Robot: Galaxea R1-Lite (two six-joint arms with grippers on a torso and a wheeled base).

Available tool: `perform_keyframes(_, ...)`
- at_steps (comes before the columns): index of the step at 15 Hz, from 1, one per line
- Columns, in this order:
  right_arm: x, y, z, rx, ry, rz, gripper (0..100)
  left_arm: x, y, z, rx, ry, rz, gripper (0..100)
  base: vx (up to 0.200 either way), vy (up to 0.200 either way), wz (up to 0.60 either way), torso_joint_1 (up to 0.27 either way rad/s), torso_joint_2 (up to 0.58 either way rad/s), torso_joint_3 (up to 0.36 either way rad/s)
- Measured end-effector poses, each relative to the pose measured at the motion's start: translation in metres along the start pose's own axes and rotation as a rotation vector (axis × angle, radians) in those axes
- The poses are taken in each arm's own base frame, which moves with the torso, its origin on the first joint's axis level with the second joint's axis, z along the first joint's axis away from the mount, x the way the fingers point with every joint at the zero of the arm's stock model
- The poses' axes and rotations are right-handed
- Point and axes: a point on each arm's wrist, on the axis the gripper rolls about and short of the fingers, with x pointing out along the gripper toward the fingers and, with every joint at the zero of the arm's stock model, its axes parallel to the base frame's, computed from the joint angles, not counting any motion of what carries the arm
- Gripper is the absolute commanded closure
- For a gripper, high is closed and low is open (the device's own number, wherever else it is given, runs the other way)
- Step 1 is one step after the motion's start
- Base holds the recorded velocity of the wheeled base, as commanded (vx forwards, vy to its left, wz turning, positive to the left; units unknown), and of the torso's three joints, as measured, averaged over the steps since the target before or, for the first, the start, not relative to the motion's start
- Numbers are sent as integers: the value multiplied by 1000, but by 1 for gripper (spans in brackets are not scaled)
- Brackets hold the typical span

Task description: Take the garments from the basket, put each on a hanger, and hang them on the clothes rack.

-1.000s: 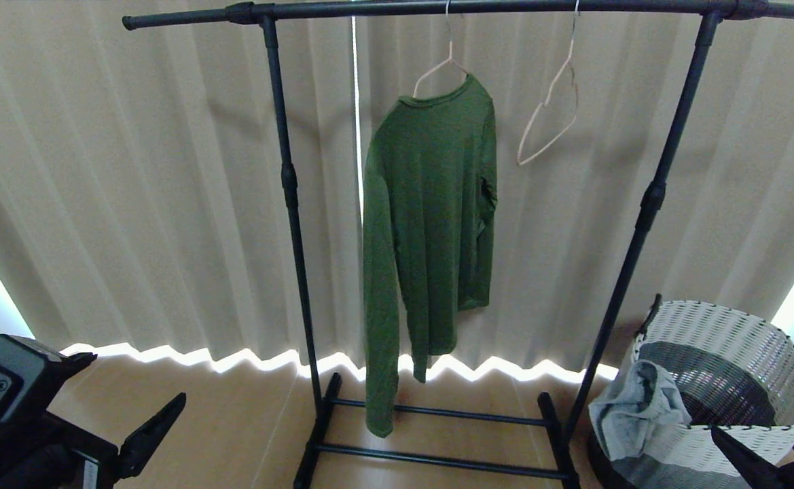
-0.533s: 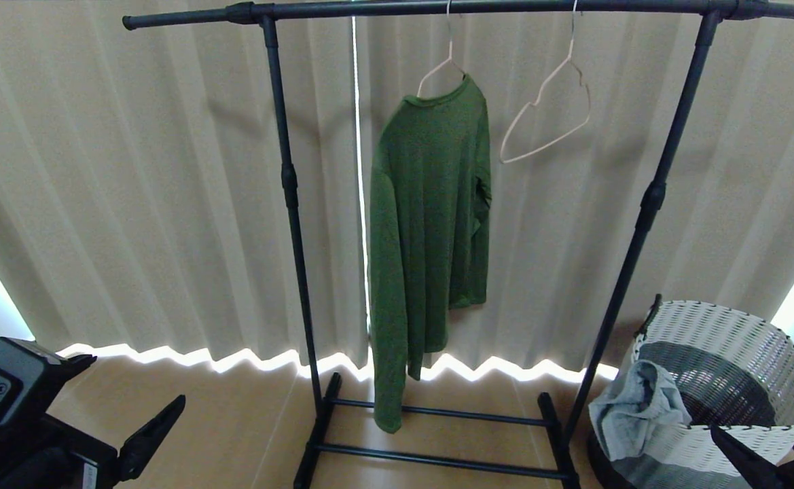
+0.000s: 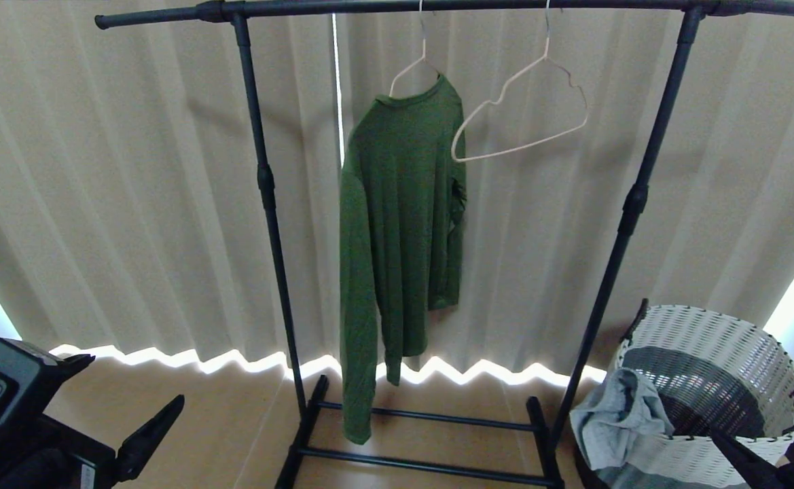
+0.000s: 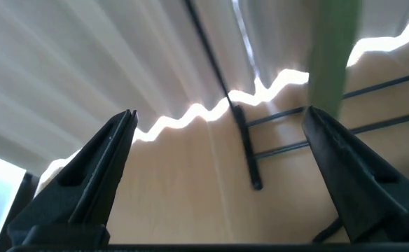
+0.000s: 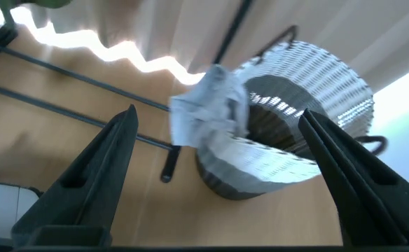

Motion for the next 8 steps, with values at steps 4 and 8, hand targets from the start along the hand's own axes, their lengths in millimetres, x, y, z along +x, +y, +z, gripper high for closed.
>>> perform_keyframes(4, 0, 0, 0, 0, 2, 0, 0, 0, 0, 0, 0, 3, -1, 0, 0, -200, 0, 4, 1, 2)
perform_keyframes(8, 0, 0, -1, -1, 5, 0, 0, 0, 0, 0, 1, 2, -1, 0, 0, -50, 0, 1, 1, 1)
